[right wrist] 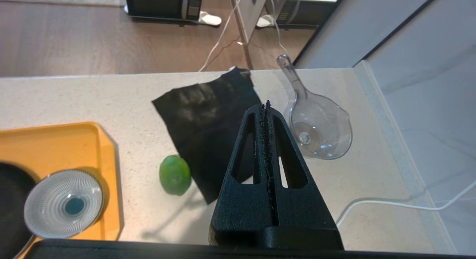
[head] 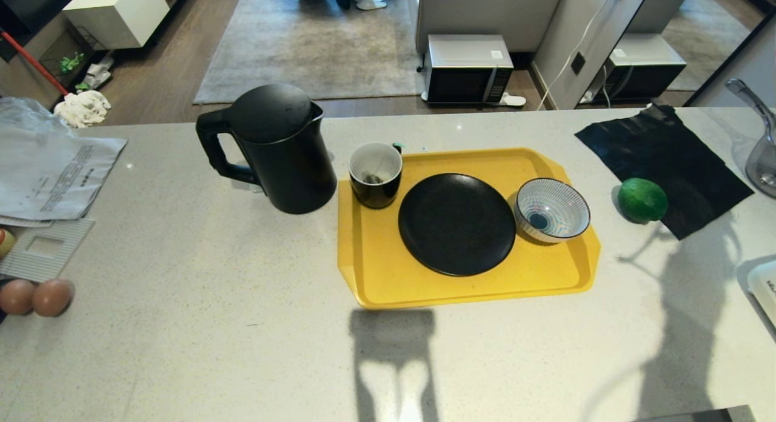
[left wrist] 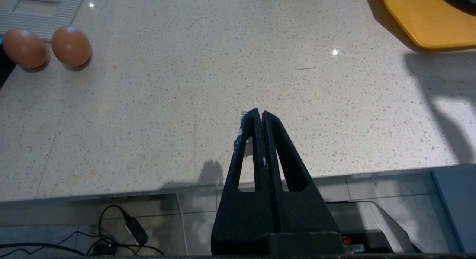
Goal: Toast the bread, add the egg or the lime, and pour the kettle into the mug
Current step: Put the bread slices in the toaster
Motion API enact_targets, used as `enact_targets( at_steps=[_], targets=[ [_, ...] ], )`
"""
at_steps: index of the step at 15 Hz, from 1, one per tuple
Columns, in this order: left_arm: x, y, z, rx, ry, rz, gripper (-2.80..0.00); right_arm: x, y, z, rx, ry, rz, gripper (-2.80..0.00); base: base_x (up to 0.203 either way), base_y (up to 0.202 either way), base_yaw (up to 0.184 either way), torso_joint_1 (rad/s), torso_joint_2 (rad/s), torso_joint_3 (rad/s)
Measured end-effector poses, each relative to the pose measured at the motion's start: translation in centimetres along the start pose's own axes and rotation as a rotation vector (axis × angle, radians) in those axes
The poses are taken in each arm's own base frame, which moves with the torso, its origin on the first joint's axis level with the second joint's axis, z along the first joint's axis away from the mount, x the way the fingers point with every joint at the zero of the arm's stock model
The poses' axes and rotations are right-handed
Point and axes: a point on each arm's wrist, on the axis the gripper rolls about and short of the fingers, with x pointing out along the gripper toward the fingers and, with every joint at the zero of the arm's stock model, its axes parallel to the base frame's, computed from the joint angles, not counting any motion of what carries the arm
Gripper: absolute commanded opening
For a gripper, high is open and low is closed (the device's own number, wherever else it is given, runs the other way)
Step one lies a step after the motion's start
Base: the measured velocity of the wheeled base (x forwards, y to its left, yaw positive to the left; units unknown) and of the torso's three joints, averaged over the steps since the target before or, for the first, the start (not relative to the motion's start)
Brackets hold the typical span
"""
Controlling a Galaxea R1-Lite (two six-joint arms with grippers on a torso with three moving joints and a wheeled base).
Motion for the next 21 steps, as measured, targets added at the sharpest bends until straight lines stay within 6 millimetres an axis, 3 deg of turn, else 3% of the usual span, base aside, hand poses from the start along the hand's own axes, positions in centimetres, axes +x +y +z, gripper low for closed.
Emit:
enact_targets(
  at_steps=[3, 7, 12, 15, 21],
  targets=[
    [0.0, 0.0, 0.0, 0.000, 0.000, 0.000, -2.80, -0.9, 0.8, -0.7, -0.014, 0.052, -0.023, -2.80, 0.000, 0.000, 0.000, 0.000, 0.00, 0.000],
    [0.0, 0.0, 0.0, 0.000, 0.000, 0.000, -2.80, -1.2, 0.4, -1.3, 0.036, 0.093, -0.158, -2.80, 0.000, 0.000, 0.000, 0.000, 0.00, 0.000],
    [0.0, 0.0, 0.0, 0.000, 0.000, 0.000, -2.80, 0.0, 0.0, -2.3, -0.001, 0.139, -0.129, -2.80, 0.000, 0.000, 0.000, 0.000, 0.00, 0.000],
    [0.0, 0.0, 0.0, 0.000, 0.000, 0.000, -2.80, -0.7, 0.4, -3.6, -0.072, 0.174, -0.087, -2.80, 0.000, 0.000, 0.000, 0.000, 0.00, 0.000],
    [0.0, 0.0, 0.0, 0.000, 0.000, 0.000, -2.80, -1.5, 0.5, -3.6, -0.084, 0.150, -0.144, -2.80, 0.000, 0.000, 0.000, 0.000, 0.00, 0.000]
  ],
)
